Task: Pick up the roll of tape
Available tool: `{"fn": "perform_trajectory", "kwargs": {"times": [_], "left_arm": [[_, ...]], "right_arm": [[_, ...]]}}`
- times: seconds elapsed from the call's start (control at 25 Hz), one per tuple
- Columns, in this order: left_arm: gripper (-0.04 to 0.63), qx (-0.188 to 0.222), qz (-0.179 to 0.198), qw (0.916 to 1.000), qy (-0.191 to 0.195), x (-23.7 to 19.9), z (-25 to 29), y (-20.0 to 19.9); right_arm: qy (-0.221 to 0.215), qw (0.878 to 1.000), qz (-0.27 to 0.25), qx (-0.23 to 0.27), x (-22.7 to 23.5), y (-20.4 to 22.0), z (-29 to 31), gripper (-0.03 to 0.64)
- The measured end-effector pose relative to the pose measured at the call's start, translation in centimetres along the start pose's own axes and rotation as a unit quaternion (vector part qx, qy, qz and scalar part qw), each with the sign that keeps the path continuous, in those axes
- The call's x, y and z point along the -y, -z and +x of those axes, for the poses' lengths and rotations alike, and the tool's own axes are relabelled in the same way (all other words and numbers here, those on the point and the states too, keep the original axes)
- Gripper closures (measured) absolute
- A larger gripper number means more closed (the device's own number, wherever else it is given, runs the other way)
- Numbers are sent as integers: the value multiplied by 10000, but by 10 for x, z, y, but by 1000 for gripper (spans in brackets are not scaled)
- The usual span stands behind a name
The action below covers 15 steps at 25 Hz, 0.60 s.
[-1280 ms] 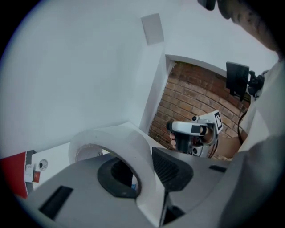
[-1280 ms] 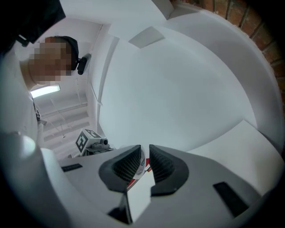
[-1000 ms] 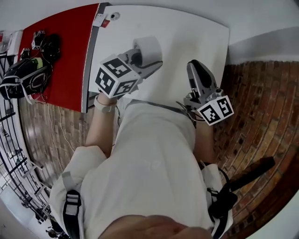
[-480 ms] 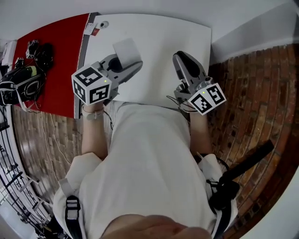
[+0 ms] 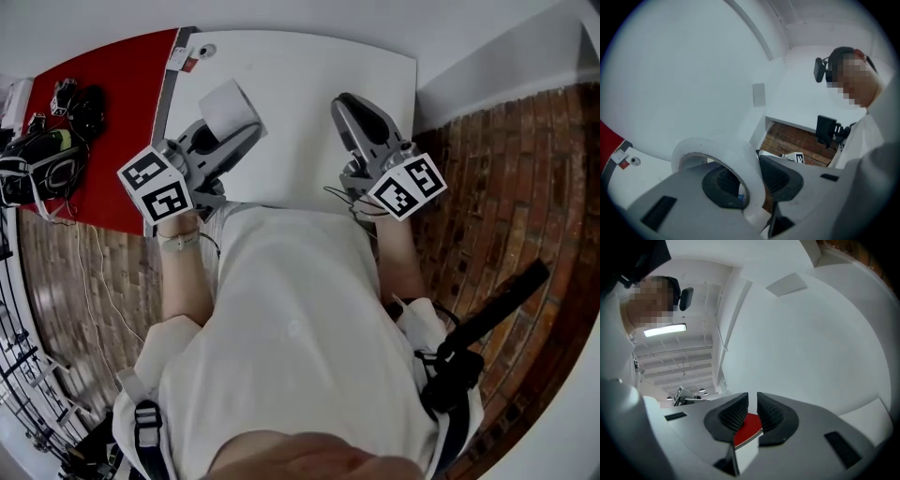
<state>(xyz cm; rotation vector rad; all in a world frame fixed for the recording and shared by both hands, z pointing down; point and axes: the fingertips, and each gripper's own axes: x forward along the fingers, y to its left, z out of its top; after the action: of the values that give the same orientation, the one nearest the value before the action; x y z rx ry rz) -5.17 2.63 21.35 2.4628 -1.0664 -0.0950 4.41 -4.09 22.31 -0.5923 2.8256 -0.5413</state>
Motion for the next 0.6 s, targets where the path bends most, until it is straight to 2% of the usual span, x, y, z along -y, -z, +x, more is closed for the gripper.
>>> {"fn": "perform_trajectory", "kwargs": {"times": [0.12,0.24,0.6], "left_arm": [[483,466,-202,9985,193,-2,-16,-18],[483,792,-356,9960,222,-8,-29,-31],[483,1336,-794,9869,424,-32,-75,-56]], "right_arm": [[-76,10000,-33,23,-7,-5,13,574],[-104,9999,-41,51,-11,-9,25,572],[-167,9996,-186,90,-43,-12,64,572]]}}
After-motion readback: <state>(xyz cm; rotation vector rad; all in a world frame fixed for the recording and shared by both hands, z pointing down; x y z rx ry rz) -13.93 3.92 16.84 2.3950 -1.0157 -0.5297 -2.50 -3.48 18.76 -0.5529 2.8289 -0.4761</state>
